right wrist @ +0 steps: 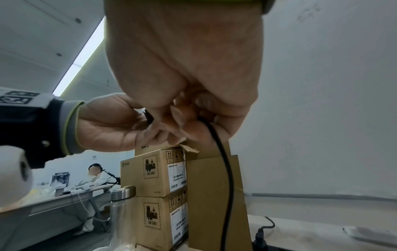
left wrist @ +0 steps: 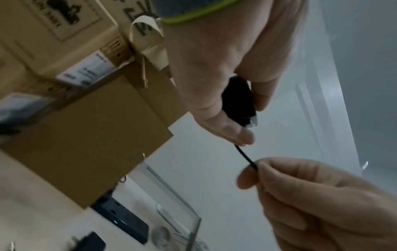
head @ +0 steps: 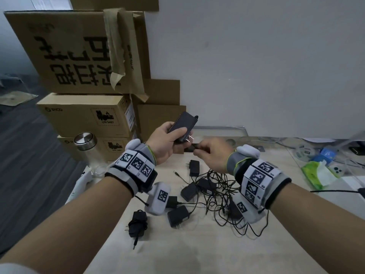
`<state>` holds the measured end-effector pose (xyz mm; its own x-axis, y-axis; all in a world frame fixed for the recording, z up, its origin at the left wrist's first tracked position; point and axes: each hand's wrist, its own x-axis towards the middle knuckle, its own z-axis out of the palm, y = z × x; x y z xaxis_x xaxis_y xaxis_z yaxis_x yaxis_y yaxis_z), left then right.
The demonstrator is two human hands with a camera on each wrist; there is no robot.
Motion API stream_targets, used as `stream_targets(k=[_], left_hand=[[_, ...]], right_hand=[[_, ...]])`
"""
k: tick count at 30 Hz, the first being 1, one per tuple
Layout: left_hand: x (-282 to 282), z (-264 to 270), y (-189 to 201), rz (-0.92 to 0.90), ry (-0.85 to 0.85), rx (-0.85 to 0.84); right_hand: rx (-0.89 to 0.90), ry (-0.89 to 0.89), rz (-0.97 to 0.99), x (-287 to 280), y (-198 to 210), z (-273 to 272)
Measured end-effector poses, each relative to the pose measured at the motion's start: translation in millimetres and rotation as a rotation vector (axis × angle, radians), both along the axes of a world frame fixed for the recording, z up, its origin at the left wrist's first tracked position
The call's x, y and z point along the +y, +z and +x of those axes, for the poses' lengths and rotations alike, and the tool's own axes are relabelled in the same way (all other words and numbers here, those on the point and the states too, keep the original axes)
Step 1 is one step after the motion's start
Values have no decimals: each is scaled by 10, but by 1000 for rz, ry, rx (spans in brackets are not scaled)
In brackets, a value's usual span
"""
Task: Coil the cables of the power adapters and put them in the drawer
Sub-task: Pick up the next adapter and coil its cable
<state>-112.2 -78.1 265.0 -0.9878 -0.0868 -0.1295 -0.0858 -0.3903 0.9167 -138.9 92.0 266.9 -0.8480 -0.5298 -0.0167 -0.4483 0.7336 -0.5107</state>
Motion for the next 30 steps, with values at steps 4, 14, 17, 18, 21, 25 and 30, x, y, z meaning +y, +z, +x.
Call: stream_targets(k=[4, 14, 17, 18, 21, 25, 30], left_hand=[[-36, -11, -43, -340, 19, 19], [-43, -8, -120, -865, -204, 114], [-91, 18, -53, -1025, -322, 134], [-102, 21, -8, -1060, -343, 137], [-138, 4, 88, -1233, -434, 138], [-94, 30, 23, -1236, -501, 117], [-171, 118, 1, -790, -538, 81]], right_hand=[[43, -11, 29, 15, 100, 30], [136, -36, -23, 80, 348, -52], [101, -3, -11, 127, 399, -66], [102, 11, -14, 123, 388, -55], [115, 24, -158, 84, 316, -53], [95, 41, -297, 68, 274, -127], [-72, -22, -443, 128, 221, -223]])
